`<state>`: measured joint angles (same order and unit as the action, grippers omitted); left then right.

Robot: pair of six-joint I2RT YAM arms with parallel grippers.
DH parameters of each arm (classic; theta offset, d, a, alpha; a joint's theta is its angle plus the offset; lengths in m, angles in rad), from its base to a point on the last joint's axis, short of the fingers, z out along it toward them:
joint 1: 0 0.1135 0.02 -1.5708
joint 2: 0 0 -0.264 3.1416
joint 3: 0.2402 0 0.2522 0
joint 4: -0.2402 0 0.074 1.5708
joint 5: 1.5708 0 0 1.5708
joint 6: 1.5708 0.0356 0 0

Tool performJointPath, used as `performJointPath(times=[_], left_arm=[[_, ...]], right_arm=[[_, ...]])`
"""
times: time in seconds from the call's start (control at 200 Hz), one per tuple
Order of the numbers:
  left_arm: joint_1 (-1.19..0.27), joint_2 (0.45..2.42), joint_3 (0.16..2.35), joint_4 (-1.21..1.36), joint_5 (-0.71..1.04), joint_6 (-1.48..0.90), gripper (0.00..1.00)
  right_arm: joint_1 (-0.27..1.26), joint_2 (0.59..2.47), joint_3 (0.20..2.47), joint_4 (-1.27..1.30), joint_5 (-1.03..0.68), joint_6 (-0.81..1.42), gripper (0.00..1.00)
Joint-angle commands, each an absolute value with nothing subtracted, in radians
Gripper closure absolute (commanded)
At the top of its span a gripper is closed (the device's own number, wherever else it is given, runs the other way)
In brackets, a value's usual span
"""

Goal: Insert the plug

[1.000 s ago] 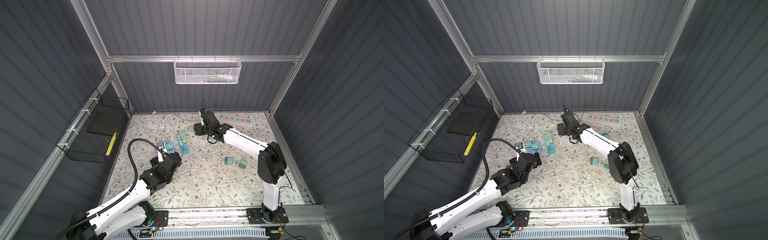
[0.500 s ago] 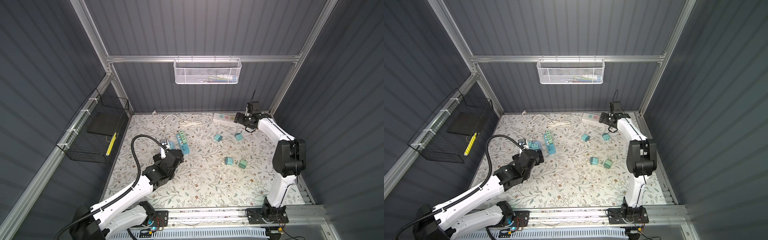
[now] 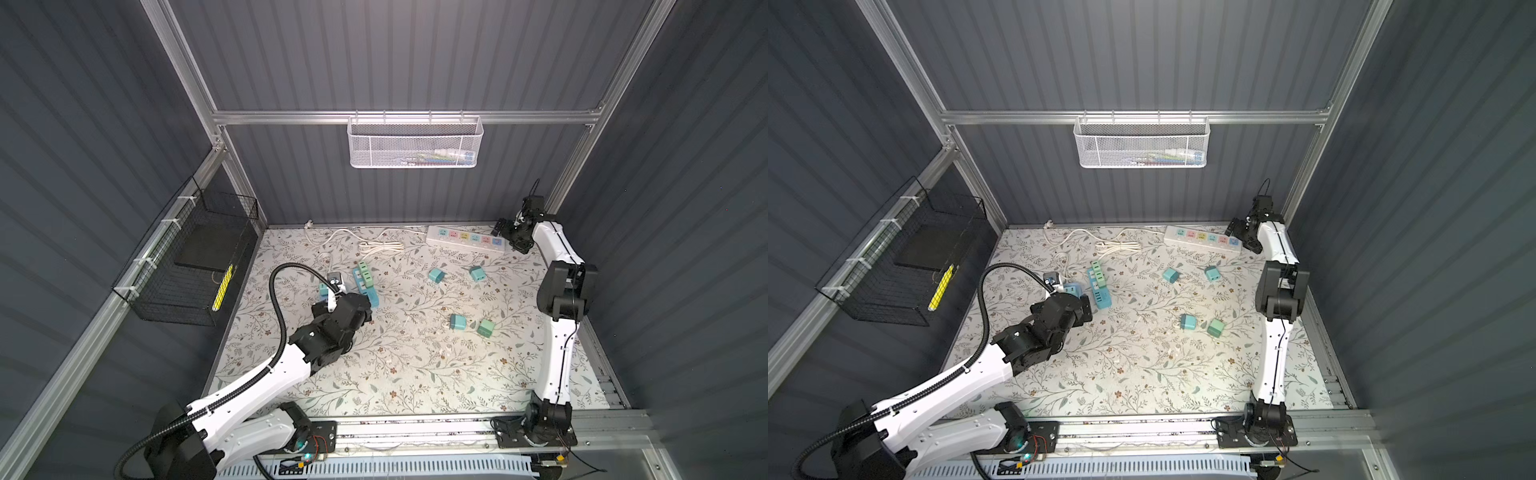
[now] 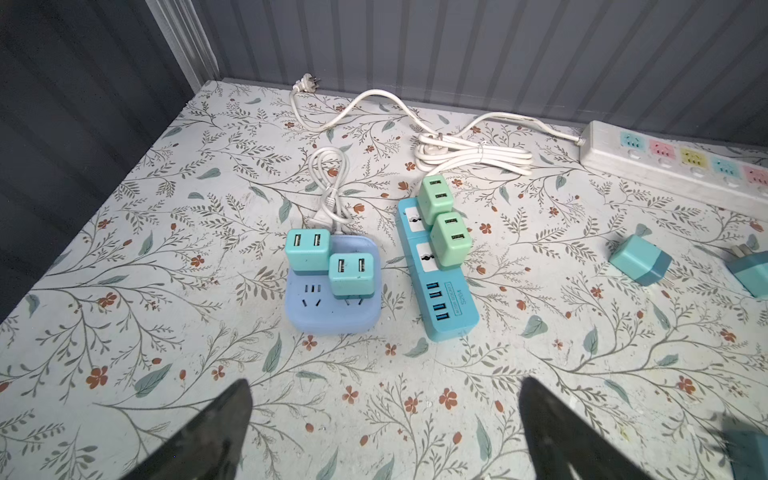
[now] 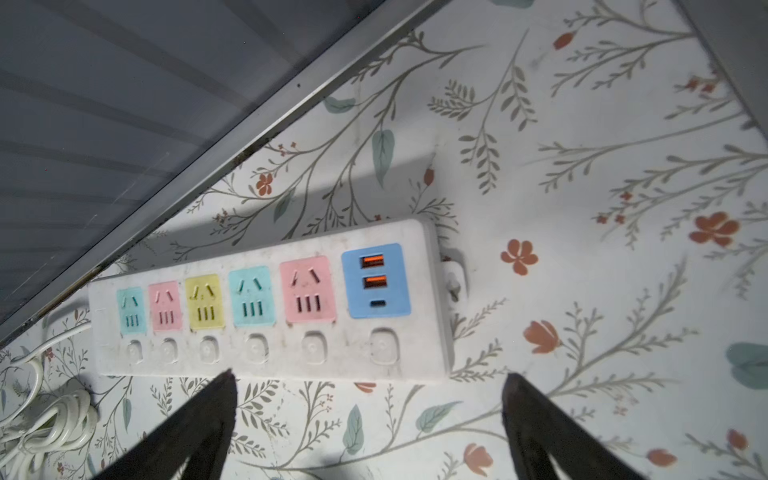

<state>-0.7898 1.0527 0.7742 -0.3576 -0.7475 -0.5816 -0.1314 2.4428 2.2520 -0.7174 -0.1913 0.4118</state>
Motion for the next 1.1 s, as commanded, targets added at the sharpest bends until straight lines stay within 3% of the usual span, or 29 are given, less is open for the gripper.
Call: performJointPath(times=[0.0, 0.565, 0.85, 1.096], left_arm=[[-0.781, 1.063, 0.796, -0.345, -0.742, -0.556, 0.0], [-0.781, 1.082, 0.81, -0.353, -0.753, -0.547, 0.0], [-0.781, 1.064, 0.788, -0.349, -0.749, -0.561, 0.0], [-0.781, 1.018, 0.754, -0.36, -0.745, -0.572, 0.0]], right_arm=[[-0.129, 2.48, 2.329, -0.797, -0.204, 0.422, 0.01], [-0.149, 2.62, 2.446, -0.803, -0.384, 0.533, 0.01], [-0.058, 2.473, 2.166, -0.712, -0.376, 0.503, 0.01], [0.029, 2.403, 2.093, -0.673, -0.508, 0.483, 0.01]])
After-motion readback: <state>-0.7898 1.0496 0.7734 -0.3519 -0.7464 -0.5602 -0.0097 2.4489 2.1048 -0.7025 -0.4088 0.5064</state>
